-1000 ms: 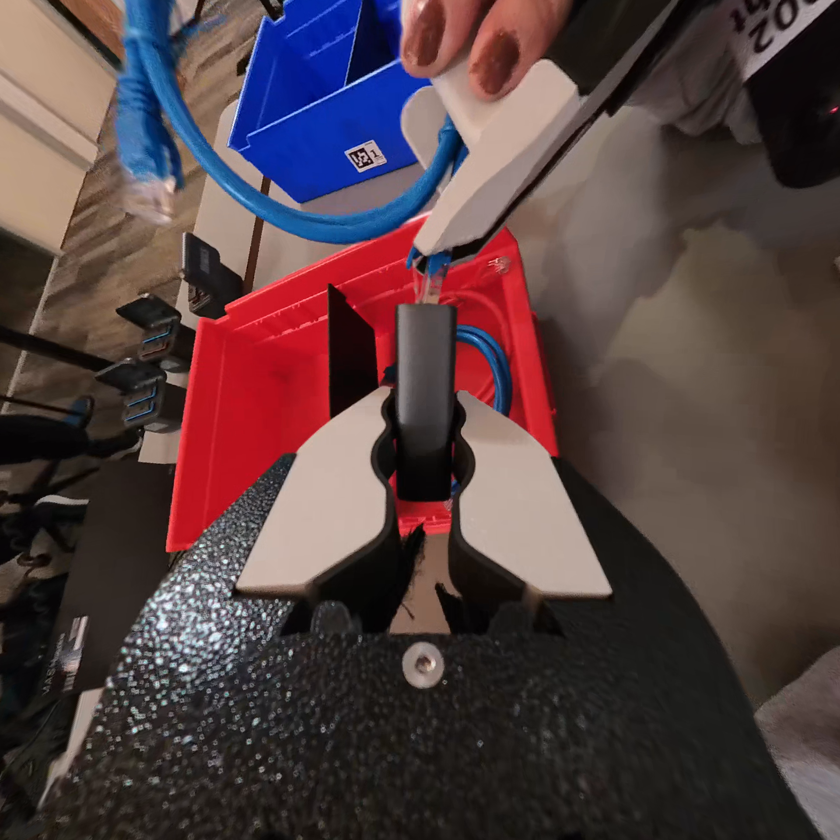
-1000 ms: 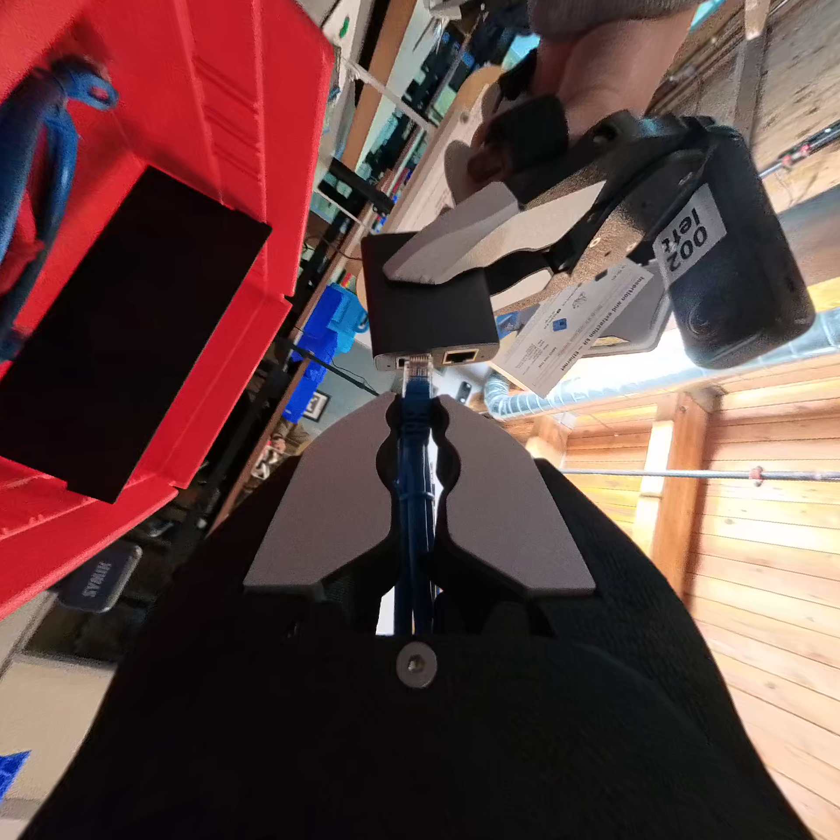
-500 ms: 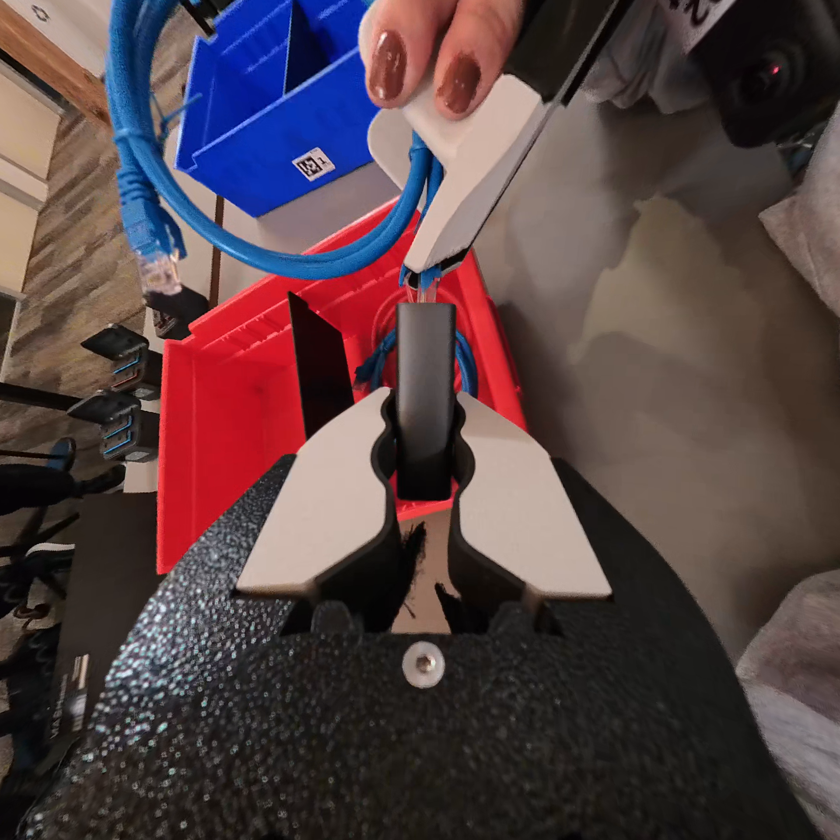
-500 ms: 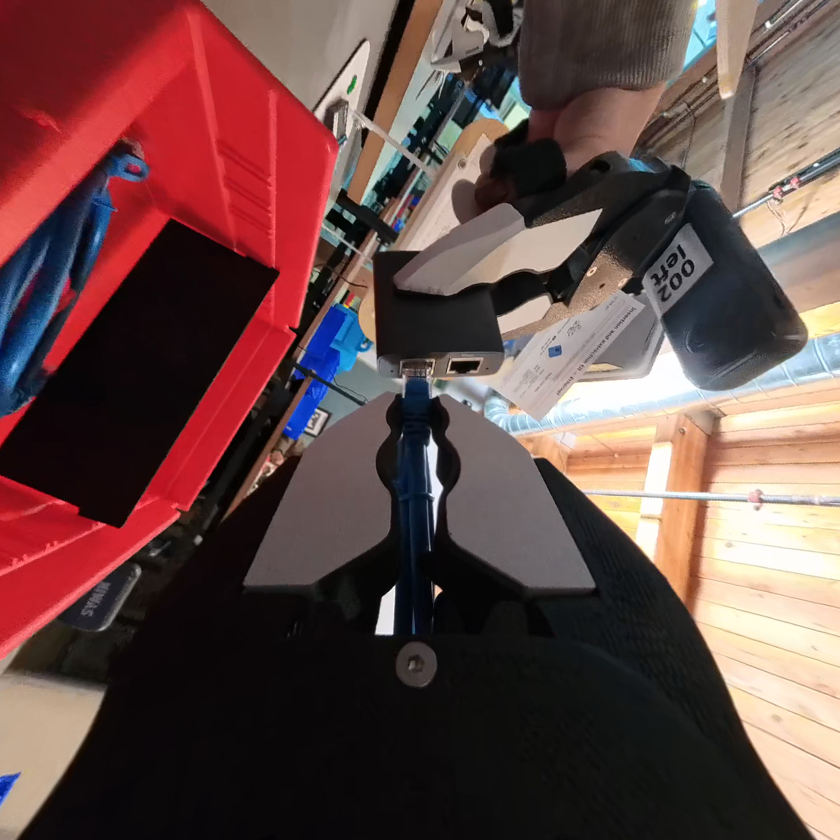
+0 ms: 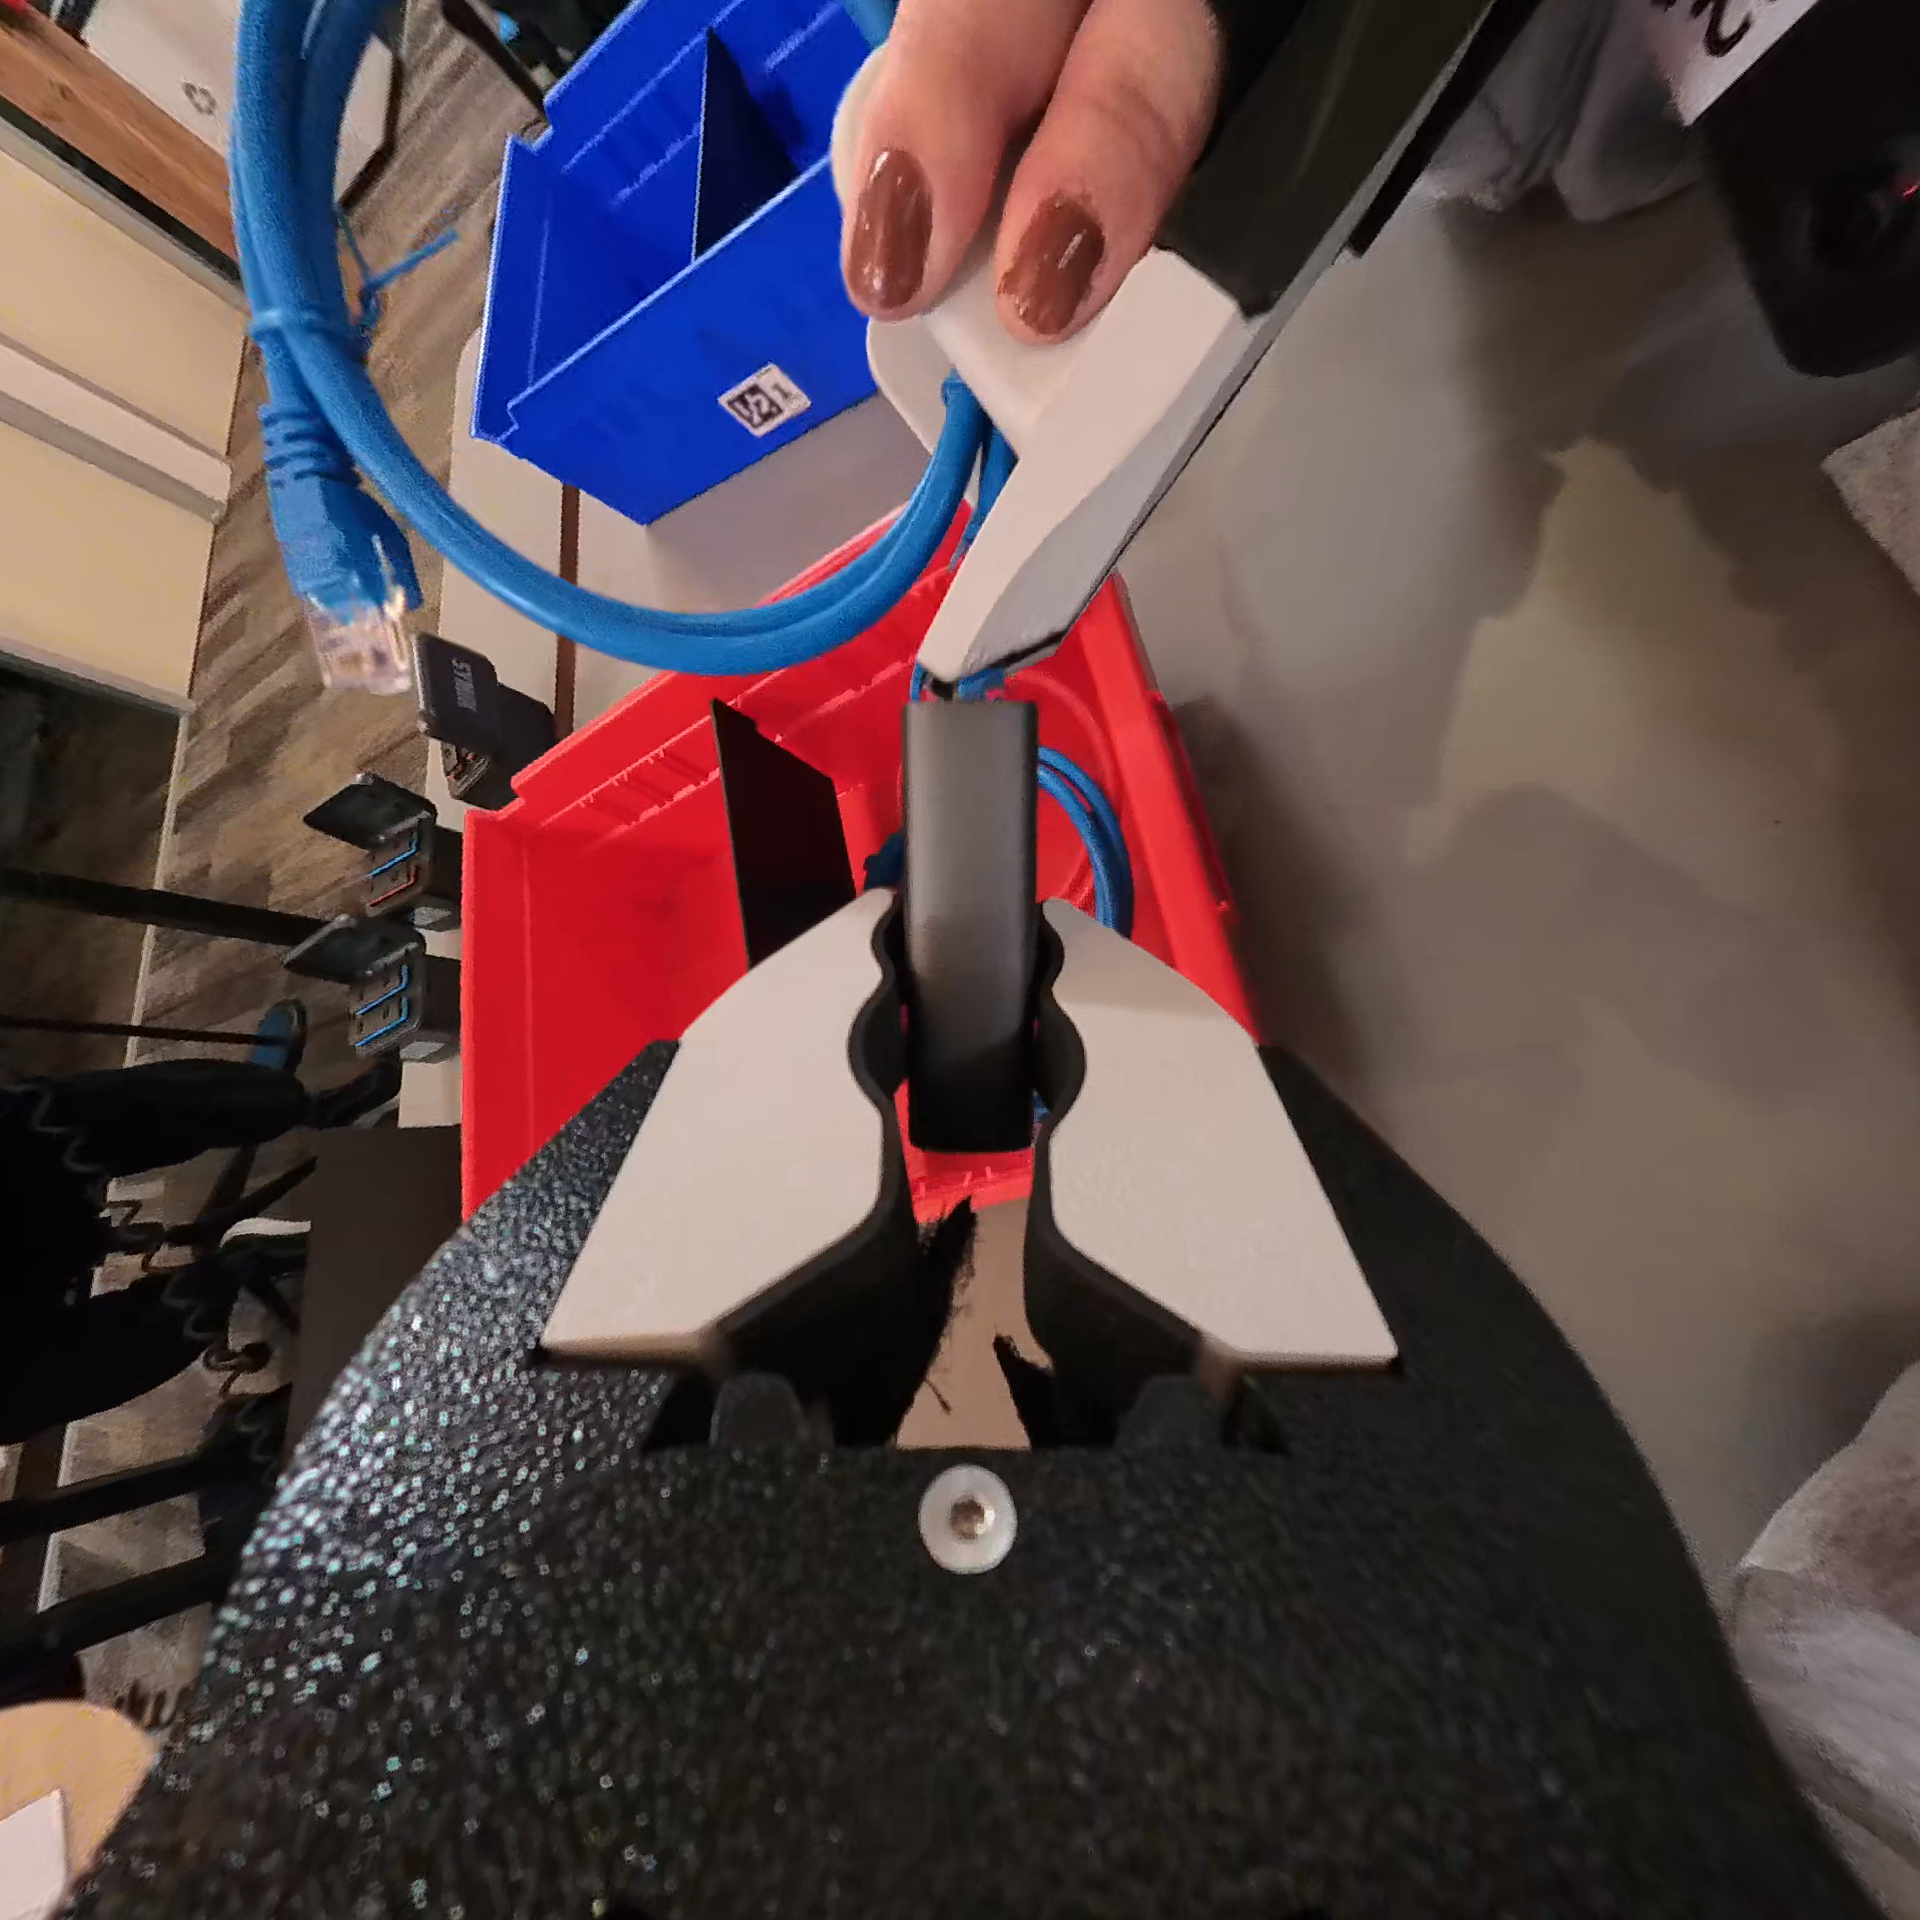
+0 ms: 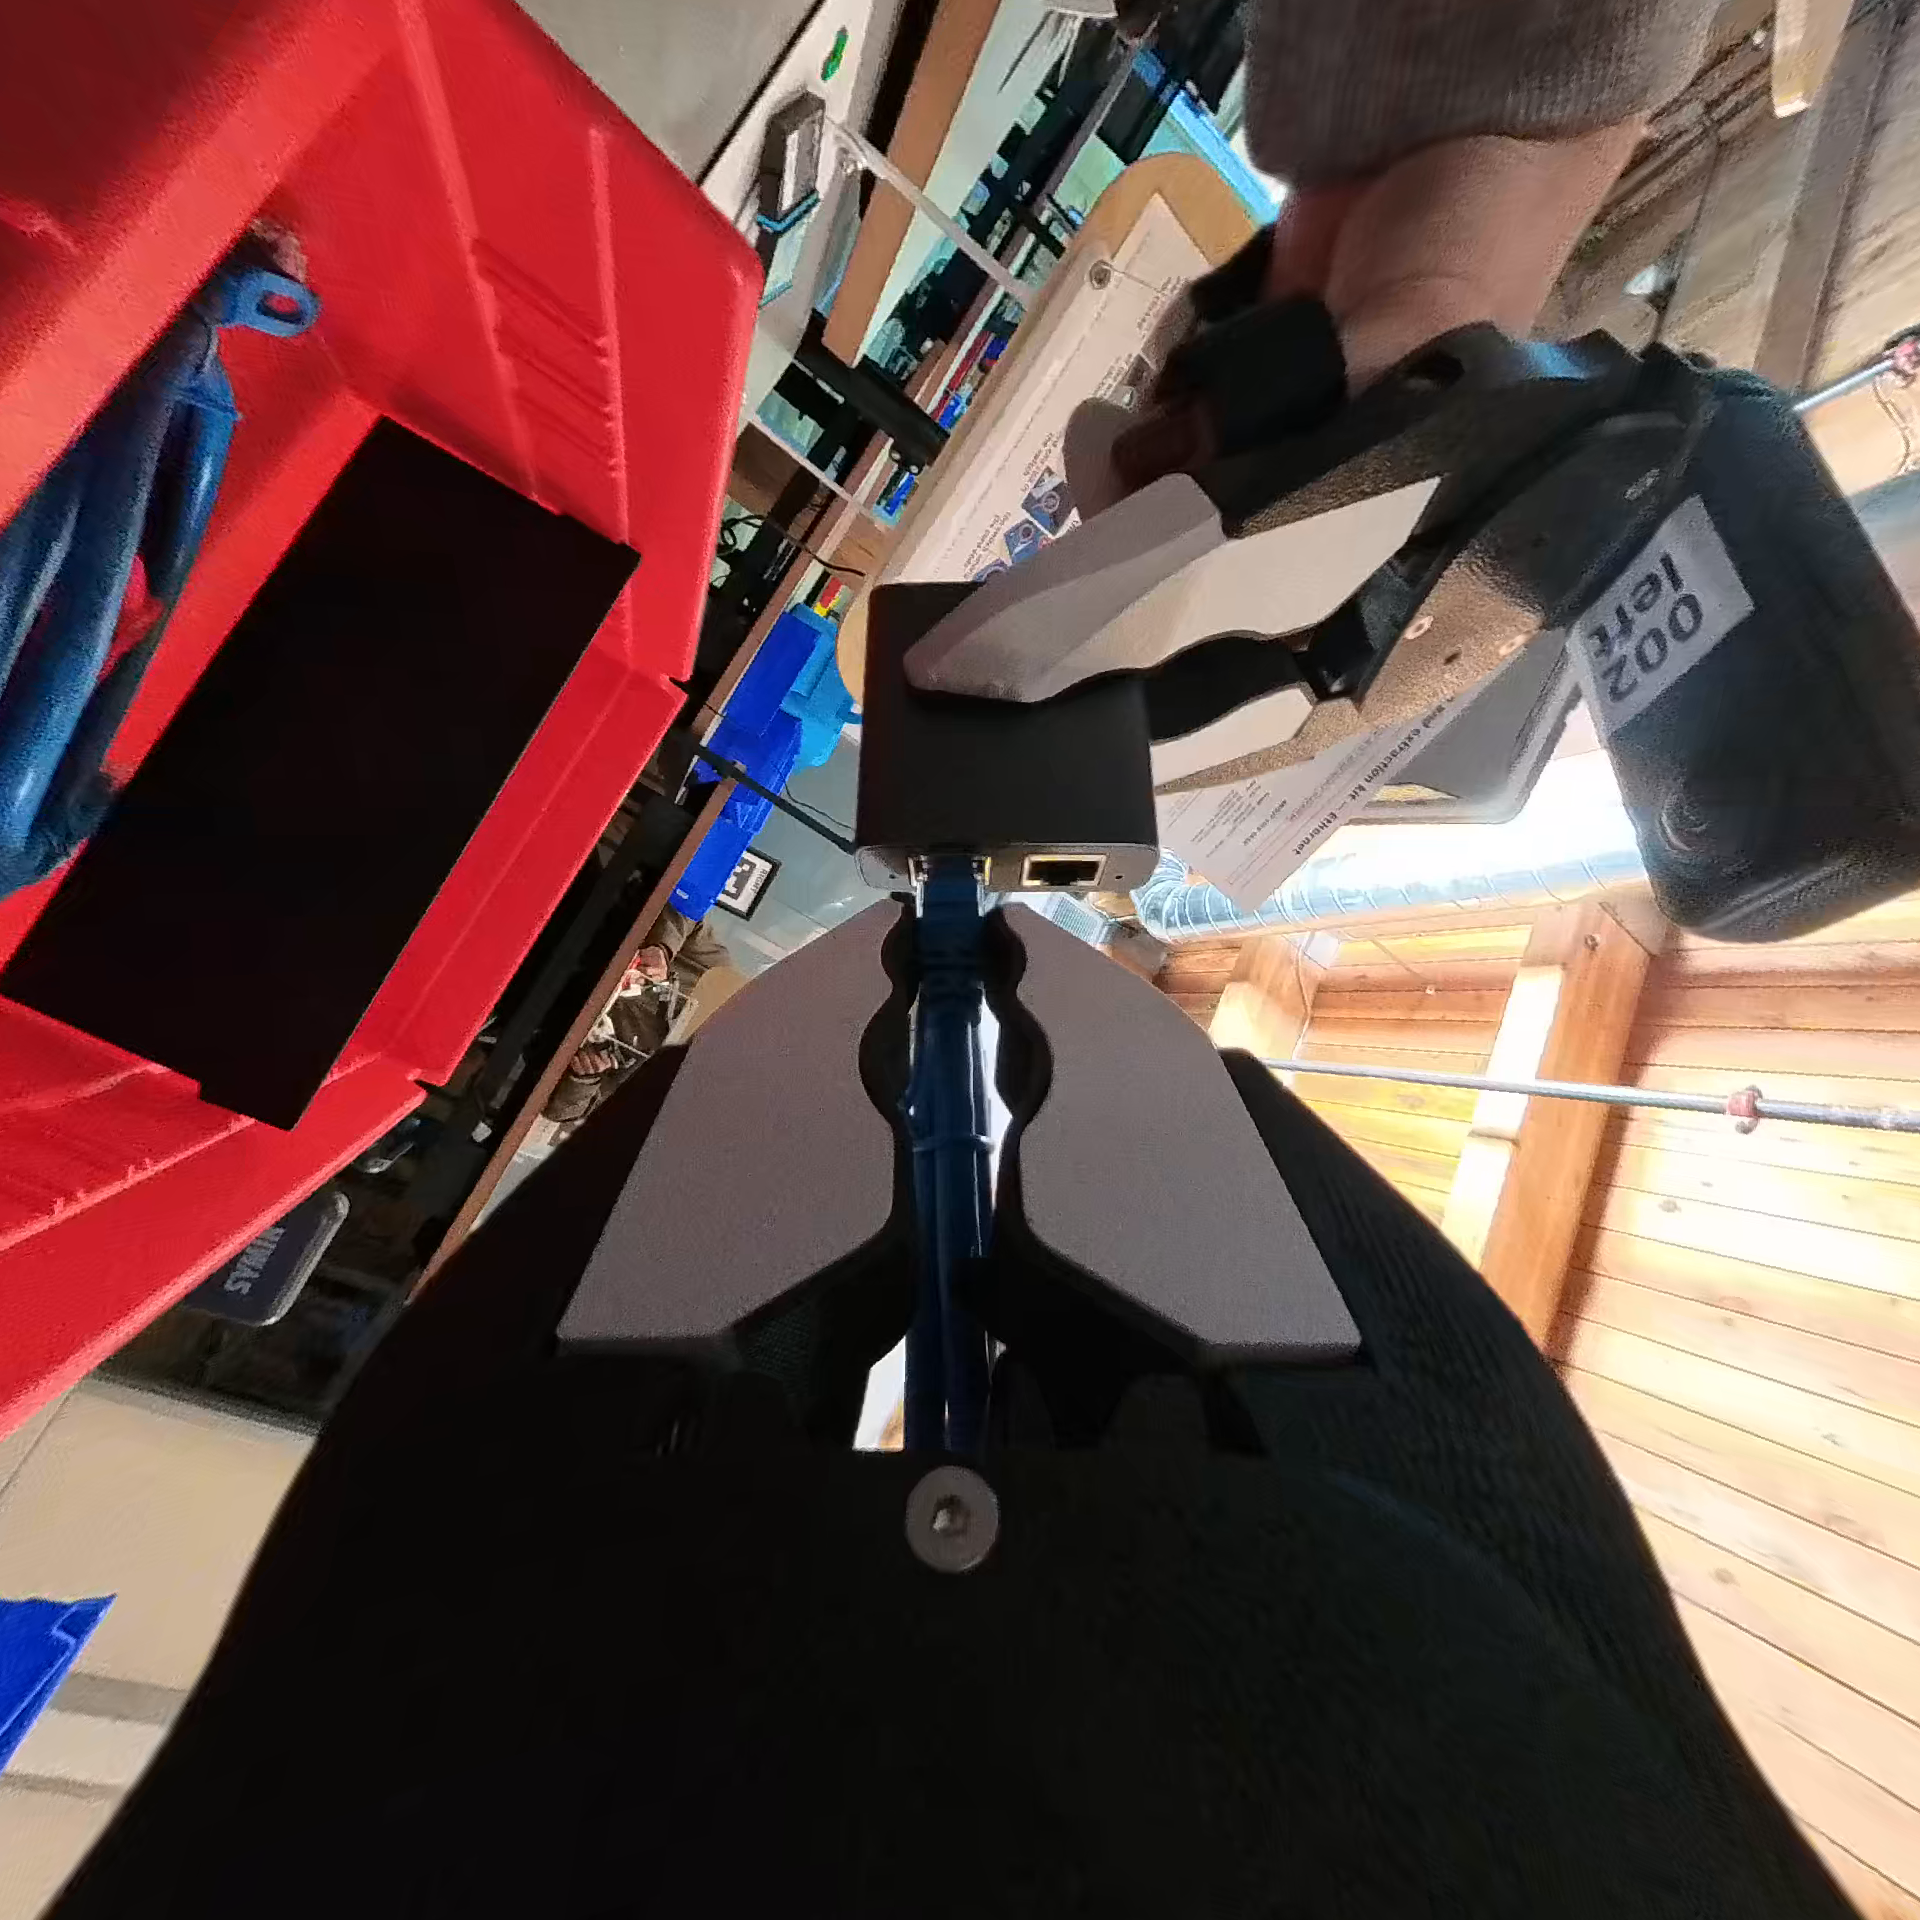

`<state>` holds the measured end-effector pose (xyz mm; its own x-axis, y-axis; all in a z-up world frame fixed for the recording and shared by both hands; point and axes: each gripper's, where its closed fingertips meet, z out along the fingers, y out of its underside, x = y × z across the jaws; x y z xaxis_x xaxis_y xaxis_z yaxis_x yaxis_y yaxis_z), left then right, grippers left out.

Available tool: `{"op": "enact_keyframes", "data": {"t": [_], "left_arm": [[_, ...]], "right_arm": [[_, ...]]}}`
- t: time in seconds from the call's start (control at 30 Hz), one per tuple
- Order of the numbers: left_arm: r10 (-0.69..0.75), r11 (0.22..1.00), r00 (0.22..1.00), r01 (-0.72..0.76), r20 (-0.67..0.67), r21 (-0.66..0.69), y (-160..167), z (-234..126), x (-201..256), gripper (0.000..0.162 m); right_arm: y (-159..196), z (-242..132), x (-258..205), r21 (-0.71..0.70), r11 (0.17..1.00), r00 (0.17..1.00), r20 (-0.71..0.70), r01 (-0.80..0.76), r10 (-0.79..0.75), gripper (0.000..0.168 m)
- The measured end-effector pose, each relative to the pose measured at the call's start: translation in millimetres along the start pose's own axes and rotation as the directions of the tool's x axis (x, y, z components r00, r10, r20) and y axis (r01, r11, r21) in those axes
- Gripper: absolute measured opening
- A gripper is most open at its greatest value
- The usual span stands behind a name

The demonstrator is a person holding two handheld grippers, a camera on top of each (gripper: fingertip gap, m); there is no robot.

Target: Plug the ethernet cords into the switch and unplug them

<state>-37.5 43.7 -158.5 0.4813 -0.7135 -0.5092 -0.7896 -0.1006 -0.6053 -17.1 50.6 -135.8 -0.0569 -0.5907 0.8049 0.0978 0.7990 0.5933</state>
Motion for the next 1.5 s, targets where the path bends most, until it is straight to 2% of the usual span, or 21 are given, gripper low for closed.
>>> {"op": "enact_keyframes", "data": {"t": [0.03,0.2,0.3,0.37,0.47,0.63,0.83,0.9,1.0,1.2,1.3,1.4,1.5], "left_arm": [[-0.004,1.0,1.0,0.004,0.001,-0.01,1,1,0,0.019],[-0.034,0.997,0.999,0.036,0.041,-0.068,10,10,-8,0.02],[-0.003,0.999,0.993,0.01,0.121,-0.053,6,14,-20,0.021],[0.01,0.999,0.988,-0.003,0.156,-0.046,6,10,-24,0.02],[0.0,0.999,0.974,0.011,0.225,-0.046,12,-3,-35,0.02],[0.023,0.997,0.939,0.005,0.344,-0.08,18,-17,-51,0.02],[0.083,0.99,0.942,-0.042,0.325,-0.132,15,-11,-46,0.02],[0.11,0.986,0.949,-0.068,0.296,-0.149,14,-7,-40,0.02],[0.134,0.981,0.956,-0.09,0.262,-0.171,15,-4,-34,0.02],[0.163,0.976,0.958,-0.12,0.236,-0.184,14,-8,-27,0.02],[0.189,0.973,0.955,-0.151,0.227,-0.174,9,-8,-23,0.021],[0.193,0.978,0.942,-0.161,0.275,-0.134,2,-11,-28,0.02],[0.16,0.986,0.909,-0.167,0.385,-0.015,-15,-21,-40,0.026]], "right_arm": [[1,1,-1,-0.002,1.0,1.0,0.004,0.003,-0.003,0.01],[7,9,-15,-0.027,1.0,0.999,0.051,-0.015,0.017,0.011],[20,15,-17,-0.045,0.991,0.991,0.048,-0.124,0.126,0.015],[32,13,-15,-0.066,0.979,0.98,0.04,-0.191,0.194,0.029],[48,5,-8,-0.069,0.947,0.948,0.026,-0.314,0.317,0.035],[45,-6,2,0.011,0.817,0.814,0.105,-0.576,0.572,0.036],[21,10,11,0.029,0.628,0.619,0.214,-0.777,0.756,0.041],[14,20,8,0.023,0.574,0.559,0.266,-0.818,0.785,0.043],[11,29,3,-0.002,0.539,0.512,0.309,-0.842,0.802,0.042],[1,29,10,0.014,0.505,0.474,0.372,-0.863,0.798,0.032],[-2,28,13,0.04,0.5,0.476,0.378,-0.865,0.794,0.022],[3,27,17,0.057,0.484,0.47,0.361,-0.873,0.805,0.021],[15,23,28,0.111,0.443,0.455,0.311,-0.889,0.835,0.019]]}}
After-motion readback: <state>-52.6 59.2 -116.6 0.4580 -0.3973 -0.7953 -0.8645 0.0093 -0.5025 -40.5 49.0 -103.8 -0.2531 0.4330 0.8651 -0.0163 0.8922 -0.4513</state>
